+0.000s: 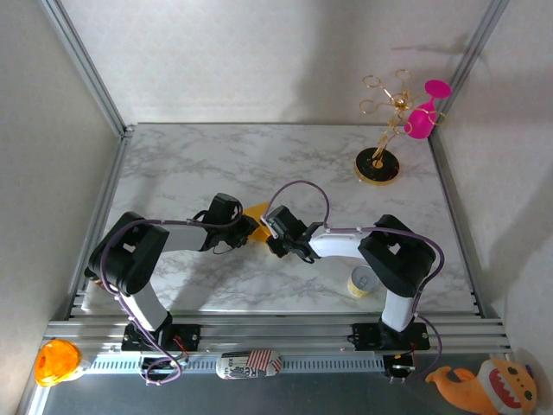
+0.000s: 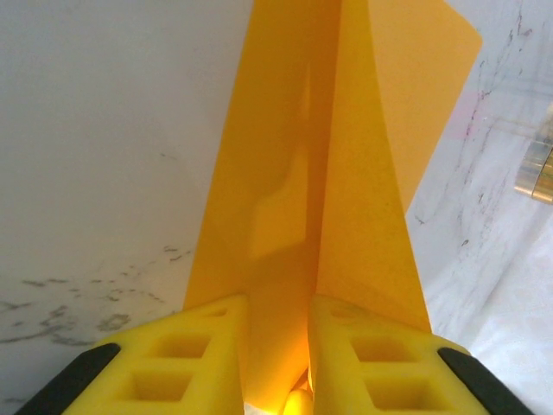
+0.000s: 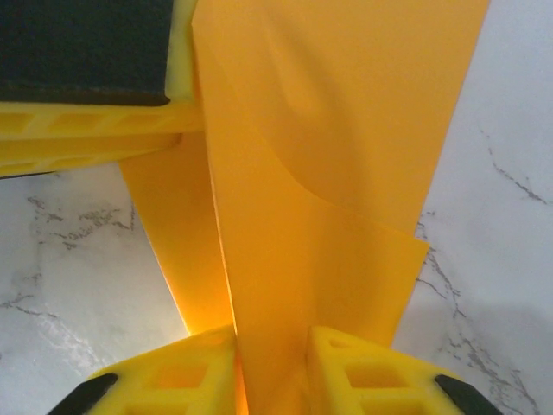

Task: Fold a paper plane with a square sheet of paper (pick it up from the middle)
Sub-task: Fourth fold the wing at the center of the table.

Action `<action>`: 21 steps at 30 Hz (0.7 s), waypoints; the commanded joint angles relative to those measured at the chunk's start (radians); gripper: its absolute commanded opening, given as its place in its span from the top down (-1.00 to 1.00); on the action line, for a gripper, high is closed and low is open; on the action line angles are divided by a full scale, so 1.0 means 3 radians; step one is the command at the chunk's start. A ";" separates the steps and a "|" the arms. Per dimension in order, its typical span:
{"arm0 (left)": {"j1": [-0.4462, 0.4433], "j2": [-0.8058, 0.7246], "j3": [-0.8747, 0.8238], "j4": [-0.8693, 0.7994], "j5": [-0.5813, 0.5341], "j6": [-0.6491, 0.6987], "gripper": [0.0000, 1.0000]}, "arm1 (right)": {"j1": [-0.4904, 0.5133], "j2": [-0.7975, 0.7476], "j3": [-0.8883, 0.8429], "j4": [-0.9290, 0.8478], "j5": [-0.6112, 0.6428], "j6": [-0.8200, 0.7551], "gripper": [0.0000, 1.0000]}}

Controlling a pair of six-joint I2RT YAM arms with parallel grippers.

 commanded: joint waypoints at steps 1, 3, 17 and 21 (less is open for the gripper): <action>-0.0034 0.0044 0.0019 -0.0241 -0.0079 0.0038 0.48 | 0.0041 0.0006 0.0073 -0.0083 0.0093 0.0056 0.41; -0.0034 0.0040 0.0023 -0.0250 -0.0081 0.0043 0.44 | 0.0048 -0.0021 0.0082 -0.0102 0.0103 0.0054 0.38; -0.0035 0.0045 0.0028 -0.0307 -0.0106 0.0053 0.32 | 0.0110 -0.0012 0.0288 -0.0453 0.0398 0.0146 0.33; -0.0034 0.0044 0.0039 -0.0327 -0.0107 0.0059 0.28 | 0.0125 0.0025 0.0319 -0.0507 0.0457 0.0143 0.29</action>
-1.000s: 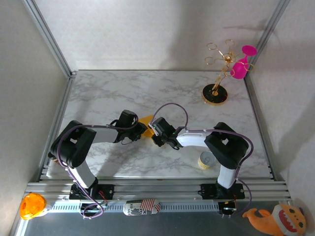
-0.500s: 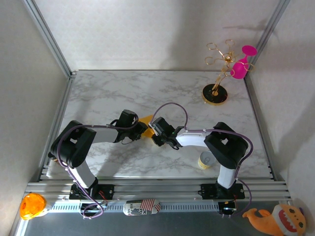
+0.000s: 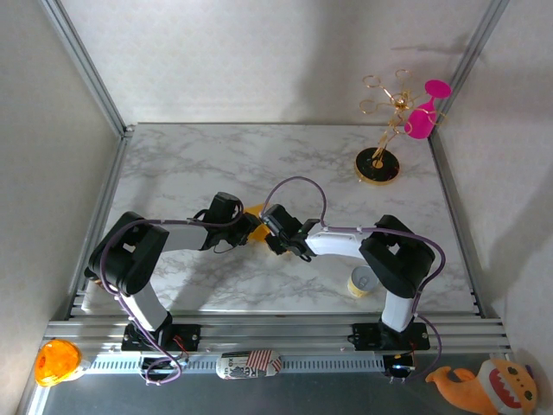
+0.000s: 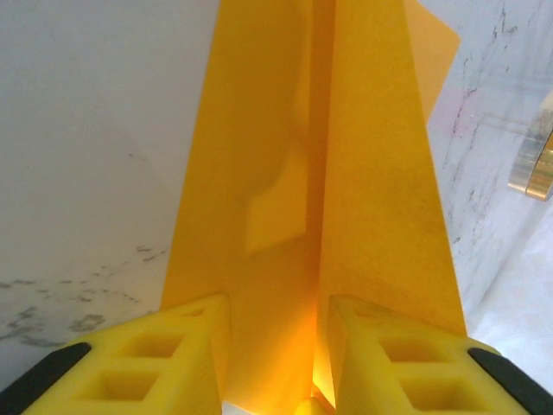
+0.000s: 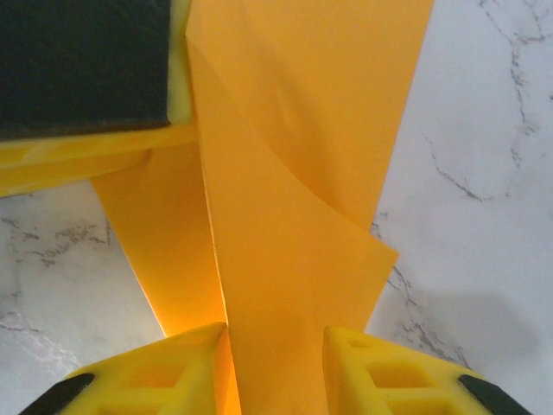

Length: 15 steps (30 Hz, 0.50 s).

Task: Fold a paper plane with a square sheet of paper (pick it up from the middle)
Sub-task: Fourth fold the wing at the center of the table.

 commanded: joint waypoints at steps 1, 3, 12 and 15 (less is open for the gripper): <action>-0.0022 0.0043 0.0001 -0.0313 -0.0111 0.0050 0.27 | 0.0060 0.0034 0.0095 -0.0131 0.0126 0.0031 0.28; -0.0024 0.0044 0.0002 -0.0314 -0.0114 0.0050 0.26 | 0.0065 0.0044 0.0094 -0.0137 0.0128 0.0026 0.29; -0.0020 0.0032 -0.0004 -0.0326 -0.0122 0.0050 0.26 | 0.0066 0.0067 0.0103 -0.0135 0.0140 0.0006 0.52; -0.0020 0.0020 -0.0008 -0.0333 -0.0122 0.0047 0.32 | 0.0064 0.0075 0.0105 -0.0137 0.0204 -0.0005 0.52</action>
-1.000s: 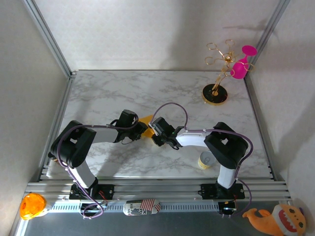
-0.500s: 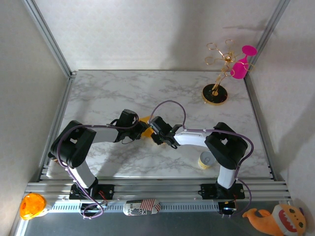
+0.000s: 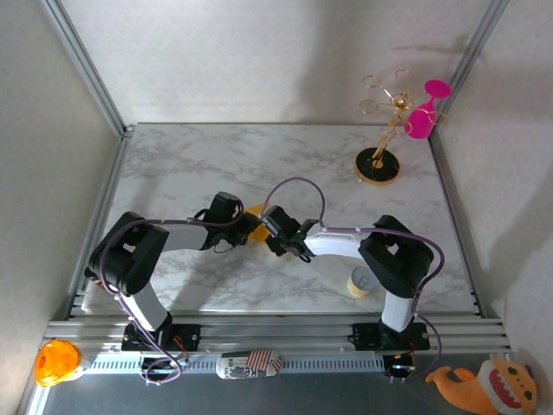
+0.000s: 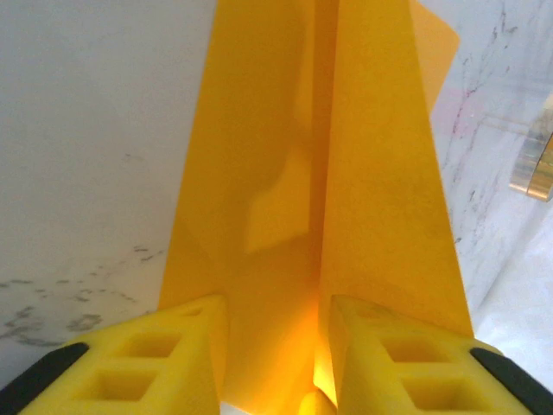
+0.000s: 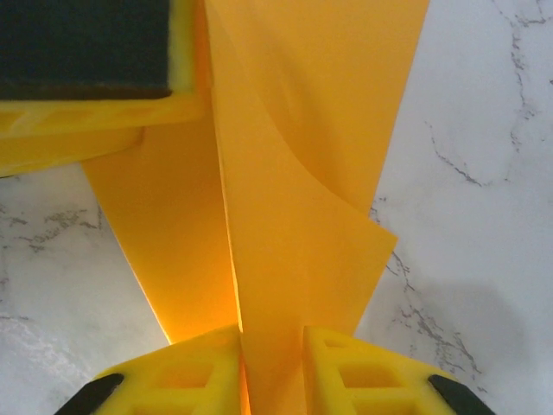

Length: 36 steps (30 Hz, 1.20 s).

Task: Fold a paper plane with a square sheet of paper (pick it up from the middle)
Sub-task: Fourth fold the wing at the center of the table.

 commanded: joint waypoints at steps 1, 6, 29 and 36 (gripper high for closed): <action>-0.0014 0.0016 -0.0021 -0.0306 -0.0110 0.0046 0.35 | 0.0036 0.0062 0.0081 -0.0058 0.0164 -0.0022 0.51; -0.0014 0.0017 -0.0024 -0.0319 -0.0115 0.0051 0.35 | 0.0035 0.0104 0.0089 -0.0068 0.0192 -0.0036 0.46; -0.0009 0.0019 -0.0016 -0.0372 -0.0158 0.0077 0.45 | 0.0023 0.0035 0.0028 0.0085 -0.0083 -0.0145 0.80; -0.0009 0.0002 -0.0006 -0.0417 -0.0185 0.0102 0.48 | -0.0036 0.0043 -0.0029 0.0162 -0.0359 -0.0138 0.84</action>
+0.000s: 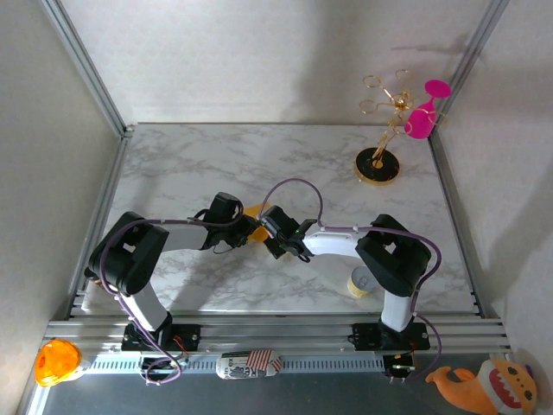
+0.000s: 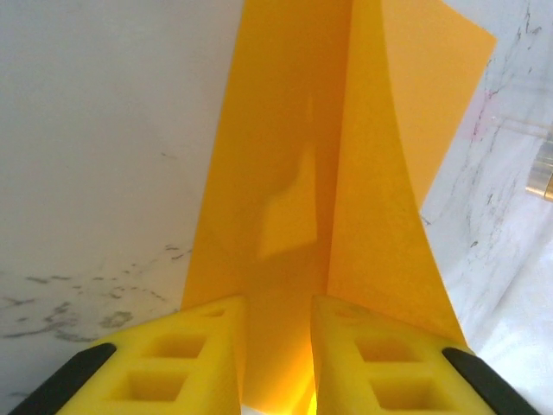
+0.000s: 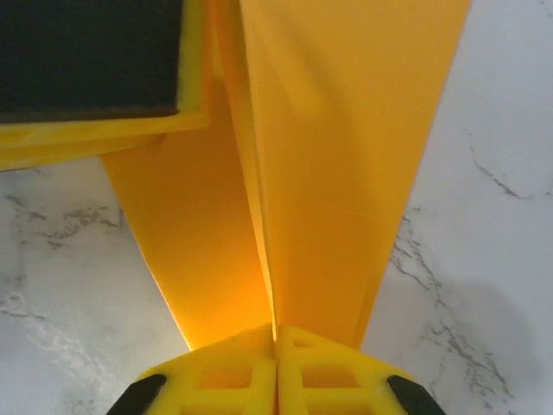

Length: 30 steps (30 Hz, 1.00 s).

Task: Fold a paper plane with a square sheet of paper (pick it up from the middle)
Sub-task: Fourth fold the wing at the center of the table.

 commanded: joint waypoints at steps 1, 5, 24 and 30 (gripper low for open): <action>-0.0006 -0.0005 -0.0012 -0.0334 -0.0151 0.0059 0.48 | -0.0037 -0.0021 -0.0064 0.0131 -0.0224 -0.0020 0.85; -0.0004 -0.0053 0.0003 -0.0393 -0.0177 0.0094 0.48 | -0.0095 -0.0020 -0.0071 0.0144 -0.0320 0.0002 0.86; 0.0035 -0.0557 -0.0264 0.0146 -0.0148 0.0292 0.50 | -0.0542 0.0061 -0.0112 0.0225 -0.1541 0.0103 0.86; -0.0028 -0.0408 -0.0283 0.0410 -0.0035 0.0266 0.52 | -0.0661 0.0152 -0.0114 0.0256 -0.1865 0.0153 0.86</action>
